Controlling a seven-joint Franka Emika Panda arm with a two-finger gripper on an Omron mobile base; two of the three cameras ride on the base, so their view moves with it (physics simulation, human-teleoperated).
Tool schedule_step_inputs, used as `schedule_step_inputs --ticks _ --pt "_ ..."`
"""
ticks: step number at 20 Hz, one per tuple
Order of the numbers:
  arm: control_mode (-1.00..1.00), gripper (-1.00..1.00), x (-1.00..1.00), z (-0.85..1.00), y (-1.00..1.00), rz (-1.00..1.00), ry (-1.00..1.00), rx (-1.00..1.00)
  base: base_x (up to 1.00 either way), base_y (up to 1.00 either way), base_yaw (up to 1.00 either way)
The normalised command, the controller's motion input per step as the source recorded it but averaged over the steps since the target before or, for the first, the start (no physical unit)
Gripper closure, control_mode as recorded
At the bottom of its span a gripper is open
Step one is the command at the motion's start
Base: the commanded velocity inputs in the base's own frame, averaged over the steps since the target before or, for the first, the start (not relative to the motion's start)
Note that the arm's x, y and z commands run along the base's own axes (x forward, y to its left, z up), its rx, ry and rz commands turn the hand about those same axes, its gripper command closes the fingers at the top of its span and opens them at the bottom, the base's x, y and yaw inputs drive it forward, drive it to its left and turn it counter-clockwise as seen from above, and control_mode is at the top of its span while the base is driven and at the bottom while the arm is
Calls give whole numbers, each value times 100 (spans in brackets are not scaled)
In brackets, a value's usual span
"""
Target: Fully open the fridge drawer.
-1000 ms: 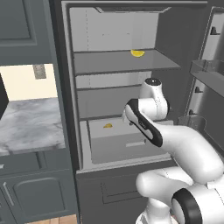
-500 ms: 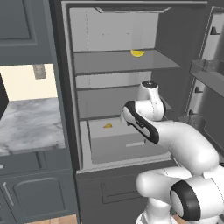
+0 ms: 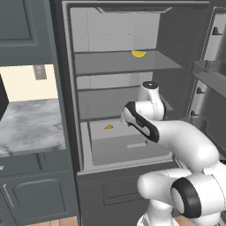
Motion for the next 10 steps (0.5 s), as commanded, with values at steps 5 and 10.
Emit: schedule_step_inputs --ticks 5,10 --pt "-100 -100 25 0 0 0 3 0 0 0 0" --pt "-100 -100 33 0 0 0 6 0 0 0 0"
